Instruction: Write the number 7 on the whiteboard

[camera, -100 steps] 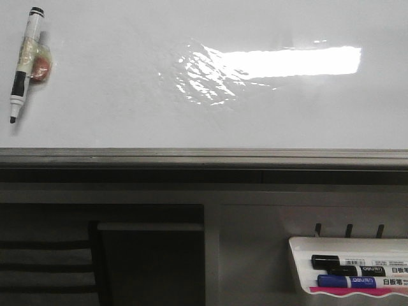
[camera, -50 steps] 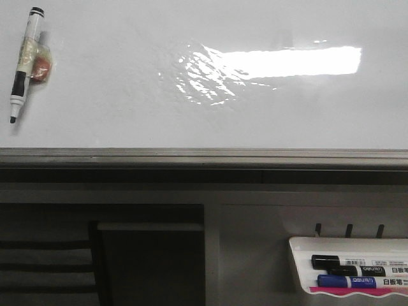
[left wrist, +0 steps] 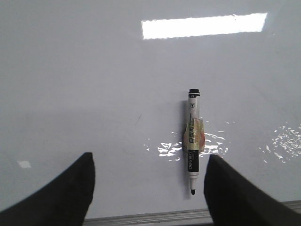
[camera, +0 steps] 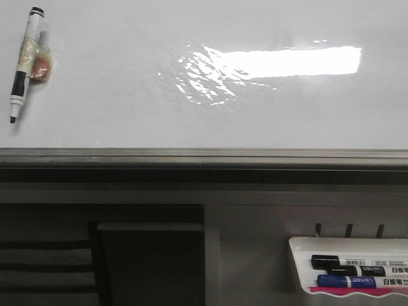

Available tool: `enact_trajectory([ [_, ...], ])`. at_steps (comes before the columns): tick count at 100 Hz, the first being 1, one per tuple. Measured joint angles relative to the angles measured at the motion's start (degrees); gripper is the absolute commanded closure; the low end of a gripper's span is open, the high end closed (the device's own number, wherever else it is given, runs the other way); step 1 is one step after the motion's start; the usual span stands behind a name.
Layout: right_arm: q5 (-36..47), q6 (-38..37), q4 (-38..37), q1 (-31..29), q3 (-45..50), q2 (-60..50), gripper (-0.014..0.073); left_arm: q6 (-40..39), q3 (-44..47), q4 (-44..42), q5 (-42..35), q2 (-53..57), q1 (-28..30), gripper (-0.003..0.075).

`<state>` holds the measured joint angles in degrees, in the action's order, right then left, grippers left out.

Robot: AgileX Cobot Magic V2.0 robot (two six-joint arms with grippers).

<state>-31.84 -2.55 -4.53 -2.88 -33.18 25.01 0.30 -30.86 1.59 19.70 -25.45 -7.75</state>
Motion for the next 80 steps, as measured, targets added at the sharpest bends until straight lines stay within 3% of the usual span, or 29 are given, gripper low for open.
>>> enact_trajectory([
  [80, -0.1, 0.0, 0.3, 0.0, 0.0, 0.0, 0.0166, 2.1, 0.0, 0.3, 0.0, -4.5, -0.4, 0.0247],
])
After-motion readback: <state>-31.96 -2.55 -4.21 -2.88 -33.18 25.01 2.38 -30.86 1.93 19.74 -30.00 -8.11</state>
